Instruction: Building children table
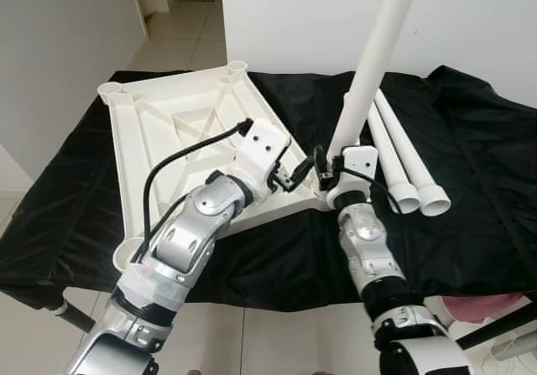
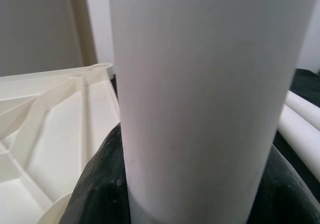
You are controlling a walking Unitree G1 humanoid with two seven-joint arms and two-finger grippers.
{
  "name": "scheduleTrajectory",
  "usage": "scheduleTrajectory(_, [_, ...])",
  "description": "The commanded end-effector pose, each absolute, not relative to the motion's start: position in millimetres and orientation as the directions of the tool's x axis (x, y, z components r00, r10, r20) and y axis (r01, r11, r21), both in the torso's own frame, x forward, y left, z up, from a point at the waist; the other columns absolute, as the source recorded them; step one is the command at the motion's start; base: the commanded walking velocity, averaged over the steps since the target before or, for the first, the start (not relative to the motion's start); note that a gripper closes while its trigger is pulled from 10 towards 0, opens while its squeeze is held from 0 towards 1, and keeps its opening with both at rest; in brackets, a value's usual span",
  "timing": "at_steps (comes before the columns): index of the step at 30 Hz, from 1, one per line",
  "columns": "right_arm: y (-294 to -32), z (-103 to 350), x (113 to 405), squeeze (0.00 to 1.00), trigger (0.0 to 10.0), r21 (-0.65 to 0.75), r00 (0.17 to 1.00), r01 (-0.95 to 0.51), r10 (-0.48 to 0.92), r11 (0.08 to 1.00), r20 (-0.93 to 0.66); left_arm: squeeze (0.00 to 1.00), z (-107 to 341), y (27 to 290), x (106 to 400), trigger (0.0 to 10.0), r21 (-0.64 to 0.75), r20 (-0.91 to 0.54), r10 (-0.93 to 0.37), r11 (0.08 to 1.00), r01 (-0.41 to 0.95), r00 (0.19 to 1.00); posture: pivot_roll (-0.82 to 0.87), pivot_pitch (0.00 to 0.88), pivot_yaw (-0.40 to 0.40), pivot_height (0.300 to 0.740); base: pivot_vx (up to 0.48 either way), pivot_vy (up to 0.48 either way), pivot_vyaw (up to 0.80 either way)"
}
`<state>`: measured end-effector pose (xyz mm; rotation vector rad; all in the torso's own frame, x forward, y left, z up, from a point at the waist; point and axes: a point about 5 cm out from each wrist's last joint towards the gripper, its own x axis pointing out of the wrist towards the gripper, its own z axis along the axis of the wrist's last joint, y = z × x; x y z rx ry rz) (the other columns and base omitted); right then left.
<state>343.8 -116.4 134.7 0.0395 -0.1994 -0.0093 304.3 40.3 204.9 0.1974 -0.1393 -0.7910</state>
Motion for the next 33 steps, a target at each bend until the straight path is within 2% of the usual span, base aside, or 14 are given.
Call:
scheduleTrajectory(1, [-119,106,336,0.0,10.0,0.049,0.995,0.084,-0.087,0.995,0.052,0.0,206,40,305,10.0,0.238,0.043,-0.726,0.674,0.699,0.686,-0.03,0.0,0.011,0.74,0.0,0.0,0.0])
scheduleTrajectory(6, [-117,107,337,0.0,10.0,0.043,0.994,0.09,-0.093,0.995,0.056,0.0,206,39,305,10.0,0.237,0.044,-0.726,0.675,0.699,0.686,-0.03,0.0,0.008,0.74,0.0,0.0,0.0])
scheduleTrajectory(11, [-118,127,336,0.0,10.0,-0.04,0.983,0.066,-0.058,0.997,0.172,0.0,206,39,304,10.0,0.236,0.047,-0.727,0.674,0.7,0.685,-0.03,0.0,0.005,0.74,0.0,0.0,0.0])
scheduleTrajectory(16, [-119,140,336,0.0,10.0,-0.048,0.974,0.046,-0.034,0.998,0.224,0.0,208,39,304,10.0,0.223,0.052,-0.737,0.667,0.711,0.674,-0.03,0.0,0.003,0.74,0.0,0.0,0.0])
scheduleTrajectory(17, [-118,148,337,0.0,10.0,-0.05,0.97,0.027,-0.014,0.998,0.243,0.18,208,39,304,10.0,0.191,0.052,-0.749,0.656,0.73,0.66,-0.03,0.0,-0.001,0.74,0.0,0.0,0.0])
scheduleTrajectory(18, [-118,148,337,0.0,10.0,-0.05,0.97,0.027,-0.014,0.998,0.243,0.18,208,39,304,10.0,0.191,0.052,-0.749,0.656,0.73,0.66,-0.03,0.0,-0.001,0.74,0.0,0.0,0.0])
scheduleTrajectory(19, [-117,154,338,0.0,10.0,-0.049,0.967,0.0,0.013,0.999,0.255,1.0,209,39,304,10.0,0.155,0.059,-0.773,0.632,0.76,0.631,-0.04,0.0,-0.002,0.74,0.0,0.0,0.0])
scheduleTrajectory(22, [-117,170,340,0.0,10.0,-0.062,0.955,-0.051,0.067,0.997,0.288,1.0,219,37,306,10.0,0.117,0.098,-0.796,0.605,0.788,0.597,-0.04,0.0,-0.009,0.74,0.0,0.0,0.0])
scheduleTrajectory(25, [-117,173,341,0.0,10.0,-0.067,0.954,-0.059,0.076,0.996,0.291,1.0,222,36,307,10.0,0.112,0.106,-0.797,0.604,0.789,0.595,-0.04,0.0,-0.009,0.74,0.0,0.0,0.0])
scheduleTrajectory(26, [-118,177,341,0.0,10.0,-0.078,0.951,-0.085,0.104,0.993,0.293,0.0,229,36,307,10.0,0.103,0.133,-0.812,0.582,0.807,0.569,-0.04,0.0,-0.012,0.74,0.0,0.0,0.0])
scheduleTrajectory(31, [-122,191,342,0.0,10.0,-0.103,0.932,-0.211,0.232,0.972,0.28,0.0,250,35,304,10.0,0.087,0.215,-0.863,0.484,0.871,0.458,-0.04,0.0,-0.016,0.74,0.0,0.0,0.0])
scheduleTrajectory(33, [-122,191,342,0.0,10.0,-0.103,0.932,-0.211,0.232,0.972,0.28,0.0,250,35,304,10.0,0.087,0.215,-0.863,0.484,0.871,0.458,-0.04,0.0,-0.016,0.74,0.0,0.0,0.0])
